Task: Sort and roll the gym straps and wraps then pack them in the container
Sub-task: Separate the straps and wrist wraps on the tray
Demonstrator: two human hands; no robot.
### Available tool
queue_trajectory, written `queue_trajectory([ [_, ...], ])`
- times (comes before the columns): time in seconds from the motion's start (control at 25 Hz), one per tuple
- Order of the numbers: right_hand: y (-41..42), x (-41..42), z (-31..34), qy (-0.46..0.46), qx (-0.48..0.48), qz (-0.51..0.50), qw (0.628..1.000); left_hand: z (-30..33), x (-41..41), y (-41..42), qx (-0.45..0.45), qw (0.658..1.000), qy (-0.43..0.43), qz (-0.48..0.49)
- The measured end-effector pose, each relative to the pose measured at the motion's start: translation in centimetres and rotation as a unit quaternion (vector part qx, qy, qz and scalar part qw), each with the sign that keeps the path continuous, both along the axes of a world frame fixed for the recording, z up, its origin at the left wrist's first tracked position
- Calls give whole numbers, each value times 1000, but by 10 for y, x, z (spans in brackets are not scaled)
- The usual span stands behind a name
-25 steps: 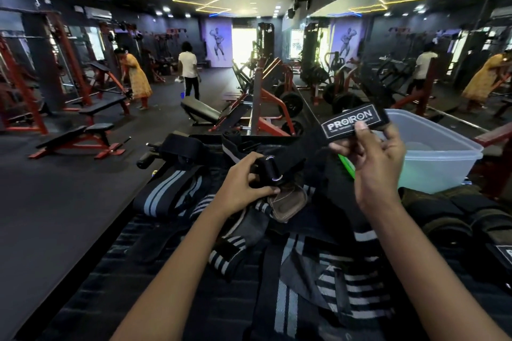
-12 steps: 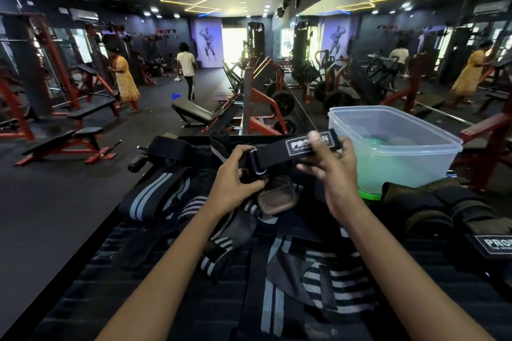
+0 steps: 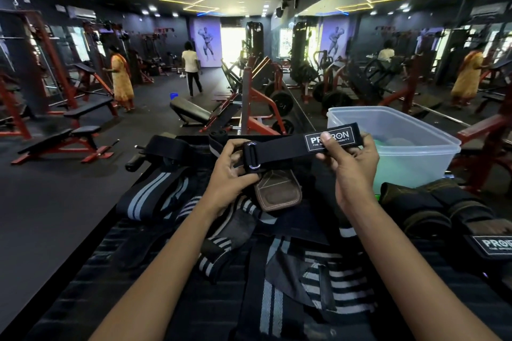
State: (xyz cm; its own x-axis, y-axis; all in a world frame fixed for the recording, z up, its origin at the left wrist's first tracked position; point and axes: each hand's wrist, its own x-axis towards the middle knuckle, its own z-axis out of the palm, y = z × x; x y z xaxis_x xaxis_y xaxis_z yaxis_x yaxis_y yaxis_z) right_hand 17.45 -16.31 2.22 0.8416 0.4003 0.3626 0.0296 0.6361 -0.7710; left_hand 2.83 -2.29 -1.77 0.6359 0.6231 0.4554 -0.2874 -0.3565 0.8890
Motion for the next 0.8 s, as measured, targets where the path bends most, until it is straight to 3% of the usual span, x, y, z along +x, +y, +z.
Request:
queue_trajectory([
  [0.64,4,4,-10,61,-38,48,996,11,0,-5,-30,998,-39,-39],
  [0.8,7,3,-15,115,-41,92,988,10,2,-12,-72,994,-34,-74],
])
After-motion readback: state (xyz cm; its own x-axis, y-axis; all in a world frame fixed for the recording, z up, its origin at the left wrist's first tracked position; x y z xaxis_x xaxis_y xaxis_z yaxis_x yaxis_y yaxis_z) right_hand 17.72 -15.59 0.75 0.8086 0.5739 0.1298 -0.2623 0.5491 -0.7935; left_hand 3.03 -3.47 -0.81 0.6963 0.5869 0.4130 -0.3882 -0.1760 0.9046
